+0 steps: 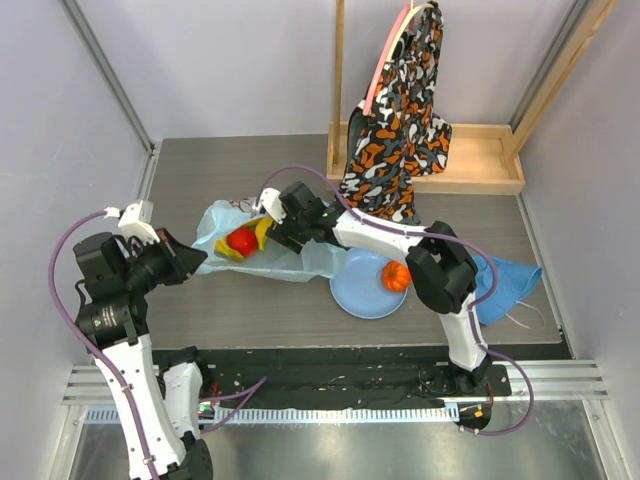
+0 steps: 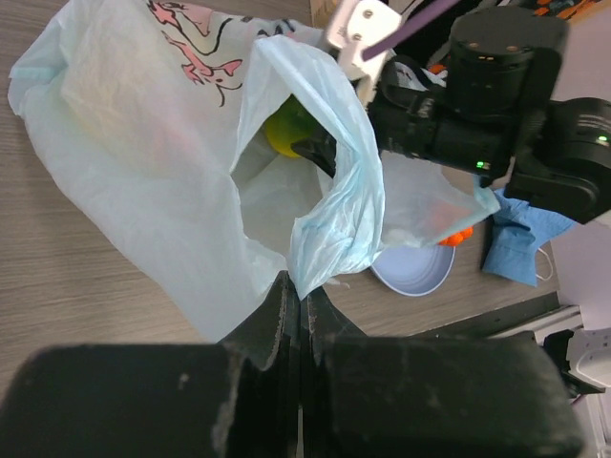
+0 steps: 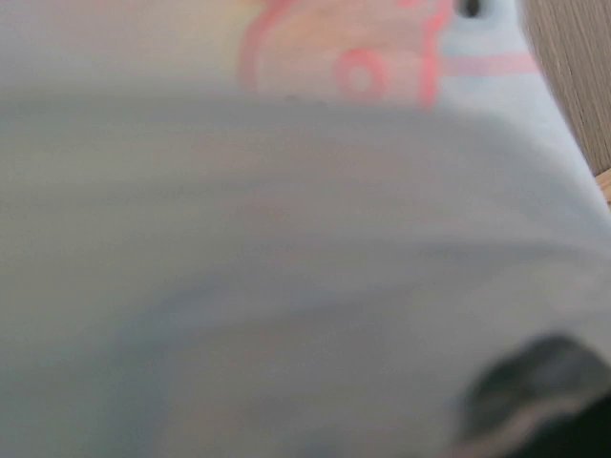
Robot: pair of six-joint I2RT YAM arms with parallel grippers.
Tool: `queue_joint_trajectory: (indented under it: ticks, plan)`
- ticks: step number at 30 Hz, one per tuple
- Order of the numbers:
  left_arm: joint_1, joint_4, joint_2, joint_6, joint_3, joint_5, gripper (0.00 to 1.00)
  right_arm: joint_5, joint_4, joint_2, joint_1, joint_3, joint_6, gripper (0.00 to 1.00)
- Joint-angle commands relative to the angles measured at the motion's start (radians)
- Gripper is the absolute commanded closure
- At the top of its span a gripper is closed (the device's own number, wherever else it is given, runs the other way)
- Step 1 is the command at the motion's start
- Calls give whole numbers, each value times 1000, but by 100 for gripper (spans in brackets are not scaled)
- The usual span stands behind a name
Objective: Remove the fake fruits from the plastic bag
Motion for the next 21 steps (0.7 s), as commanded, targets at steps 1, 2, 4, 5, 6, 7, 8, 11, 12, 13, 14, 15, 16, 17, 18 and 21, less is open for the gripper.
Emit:
queue_joint_trajectory:
  ticks: [1,2,4,5,6,7,8,11,12,13,14,15,16,17,18,21]
  plan:
    - [7,2,-11,-2,-10,32,100,113,79,68,2,53,-24,20]
    - [9,4,-13,-1,-13,32,100,111,79,77,1,54,-34,19]
    - [9,4,-14,2,-16,29,100,110,76,97,1,57,-59,19]
    - [9,2,-13,1,-19,29,100,111,74,105,2,56,-67,18]
    - [12,4,-14,1,-21,29,100,111,74,110,2,56,-76,18]
    - [13,4,-16,1,-21,29,100,119,75,114,2,54,-82,22]
    - [16,4,-16,1,-22,29,100,119,74,116,2,45,-91,25]
    - [16,4,-19,-1,-24,30,100,105,75,72,1,28,-104,45]
    - [18,4,-19,-1,-24,30,100,90,69,48,2,27,-97,48]
    - [16,4,-19,-2,-22,29,100,70,62,24,2,27,-84,49]
    - [16,4,-20,-1,-22,32,100,-3,39,-2,2,28,-55,50]
    - [15,4,-20,-2,-24,32,100,-49,28,-62,1,27,-38,50]
    - [16,4,-20,-2,-25,33,100,-113,10,-91,-1,9,-12,50]
    - [16,4,-19,-2,-27,35,100,-230,6,-123,-3,-7,7,50]
    - [16,4,-20,-2,-29,33,100,-281,6,-174,-4,-27,18,50]
    - [18,-4,-20,5,-32,33,100,-408,-1,-222,-3,-87,83,50]
